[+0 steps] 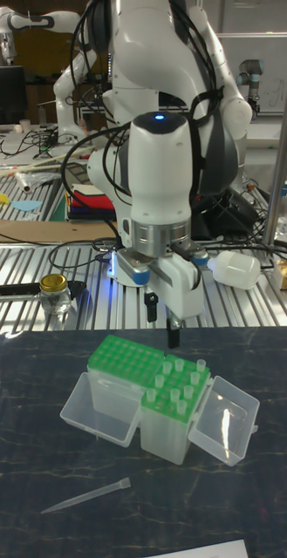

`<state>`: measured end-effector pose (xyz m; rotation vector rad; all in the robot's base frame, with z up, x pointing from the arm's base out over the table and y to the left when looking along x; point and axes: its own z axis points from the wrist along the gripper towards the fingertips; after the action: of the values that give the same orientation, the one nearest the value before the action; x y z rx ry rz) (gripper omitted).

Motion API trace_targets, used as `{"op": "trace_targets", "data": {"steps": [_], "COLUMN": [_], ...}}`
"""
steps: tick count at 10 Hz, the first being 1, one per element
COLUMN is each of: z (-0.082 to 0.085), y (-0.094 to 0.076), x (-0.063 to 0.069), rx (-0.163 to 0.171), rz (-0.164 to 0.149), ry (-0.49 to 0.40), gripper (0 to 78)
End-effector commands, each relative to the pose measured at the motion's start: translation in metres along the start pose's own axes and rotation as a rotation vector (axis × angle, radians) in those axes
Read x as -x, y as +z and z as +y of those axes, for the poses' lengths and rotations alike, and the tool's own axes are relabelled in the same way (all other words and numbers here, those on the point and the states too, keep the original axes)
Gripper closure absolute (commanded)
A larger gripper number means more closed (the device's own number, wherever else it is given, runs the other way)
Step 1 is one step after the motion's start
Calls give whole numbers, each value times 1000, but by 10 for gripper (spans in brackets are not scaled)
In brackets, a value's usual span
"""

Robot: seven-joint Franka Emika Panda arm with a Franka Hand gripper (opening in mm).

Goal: Transfer all large pipette tips from one holder to another

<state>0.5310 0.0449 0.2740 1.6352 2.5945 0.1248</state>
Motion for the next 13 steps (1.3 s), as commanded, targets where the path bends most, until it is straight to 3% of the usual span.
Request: {"op": "trace_targets", "data": {"steps": [1,3,4,8,12,13], "z": [2,2,9,10,18,20], "y": [2,2,14,16,16,20], "x": [0,0,17,23,39,50], "rx": [-6,-6,-24,-33,-49,-50], "rz": [3,3,7,4,17,26], "ry": [28,28,-46,-105,-211,-264], "gripper": [1,1,1,1,1,1]}}
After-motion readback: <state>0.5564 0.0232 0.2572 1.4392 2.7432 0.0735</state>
